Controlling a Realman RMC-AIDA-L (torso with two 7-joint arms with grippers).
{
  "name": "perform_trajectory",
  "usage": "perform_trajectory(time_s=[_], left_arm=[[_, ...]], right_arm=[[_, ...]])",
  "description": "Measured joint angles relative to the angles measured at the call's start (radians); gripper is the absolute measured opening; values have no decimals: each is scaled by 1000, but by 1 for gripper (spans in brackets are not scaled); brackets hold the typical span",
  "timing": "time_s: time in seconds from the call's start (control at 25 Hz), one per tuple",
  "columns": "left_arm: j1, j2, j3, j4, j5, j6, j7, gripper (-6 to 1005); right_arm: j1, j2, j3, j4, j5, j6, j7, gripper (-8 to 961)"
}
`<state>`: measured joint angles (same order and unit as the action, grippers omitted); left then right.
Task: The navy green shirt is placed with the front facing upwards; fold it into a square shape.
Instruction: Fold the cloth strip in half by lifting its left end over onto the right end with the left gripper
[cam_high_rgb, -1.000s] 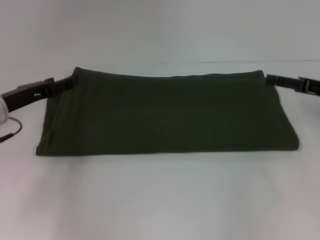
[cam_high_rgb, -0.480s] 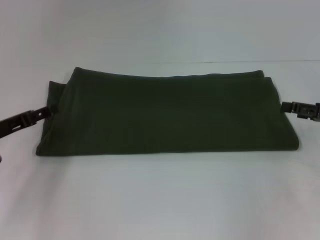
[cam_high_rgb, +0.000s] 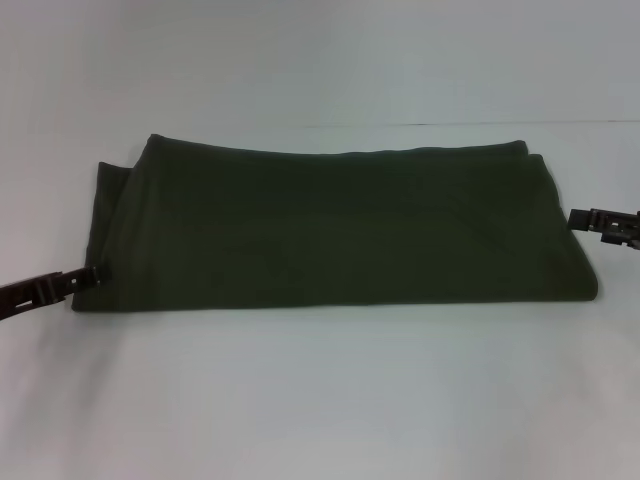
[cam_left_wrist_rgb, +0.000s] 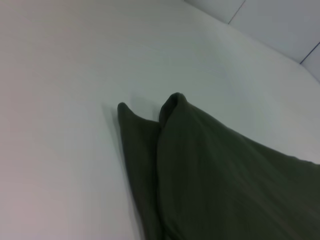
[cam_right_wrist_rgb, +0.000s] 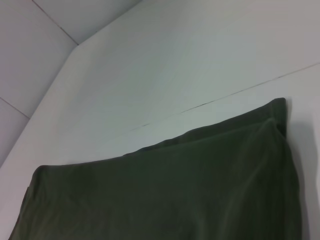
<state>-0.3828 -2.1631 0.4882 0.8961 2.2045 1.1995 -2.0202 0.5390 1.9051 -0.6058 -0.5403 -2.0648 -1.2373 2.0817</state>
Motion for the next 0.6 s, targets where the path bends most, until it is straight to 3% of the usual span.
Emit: perform_trajectory(time_s=[0.6], left_arm=[[-13, 0, 8, -20, 59, -29, 10, 835]], right_arm=[[-9, 5, 0, 6, 0, 13, 1, 885]])
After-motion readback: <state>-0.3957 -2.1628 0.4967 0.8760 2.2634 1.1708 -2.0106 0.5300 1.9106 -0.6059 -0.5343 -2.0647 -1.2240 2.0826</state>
